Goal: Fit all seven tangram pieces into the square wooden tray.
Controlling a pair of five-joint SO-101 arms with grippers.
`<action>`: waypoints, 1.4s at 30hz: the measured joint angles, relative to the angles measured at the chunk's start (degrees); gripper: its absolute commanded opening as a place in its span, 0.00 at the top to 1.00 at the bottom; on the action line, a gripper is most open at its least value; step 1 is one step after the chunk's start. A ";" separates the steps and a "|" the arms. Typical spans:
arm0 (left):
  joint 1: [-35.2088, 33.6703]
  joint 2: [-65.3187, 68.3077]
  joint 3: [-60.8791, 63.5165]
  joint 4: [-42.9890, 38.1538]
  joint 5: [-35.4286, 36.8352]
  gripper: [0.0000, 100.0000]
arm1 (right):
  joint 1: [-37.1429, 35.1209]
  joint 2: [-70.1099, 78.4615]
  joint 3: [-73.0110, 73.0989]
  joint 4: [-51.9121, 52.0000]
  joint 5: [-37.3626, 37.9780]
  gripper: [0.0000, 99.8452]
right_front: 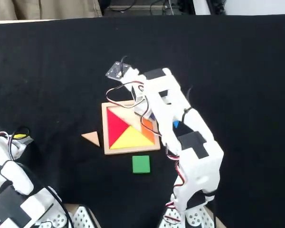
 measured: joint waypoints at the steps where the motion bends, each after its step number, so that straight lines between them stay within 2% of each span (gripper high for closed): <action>1: 0.00 0.00 0.00 0.00 0.00 0.64 | -0.35 0.00 0.35 0.00 0.26 0.76; 14: 0.00 0.00 0.00 0.00 0.00 0.64 | -1.85 -2.73 1.14 0.00 0.62 0.76; 17: 0.00 0.00 0.00 0.00 0.00 0.64 | 0.88 -6.33 1.85 0.00 0.62 0.76; 20: 0.00 0.00 0.00 0.00 0.00 0.64 | 3.60 -8.79 4.75 0.00 0.62 0.82; 24: 0.00 0.00 0.00 0.00 0.00 0.64 | 2.73 -9.23 10.46 -1.14 0.62 0.88; 29: 0.00 0.00 0.00 0.00 0.00 0.64 | -1.41 -9.32 13.10 -4.40 0.62 0.88; 39: 0.00 0.00 0.00 0.00 0.00 0.64 | -1.58 -9.32 13.10 -4.48 0.62 0.88; 42: 0.00 0.00 0.00 0.00 0.00 0.64 | -1.58 -9.32 13.10 -4.84 -1.14 0.94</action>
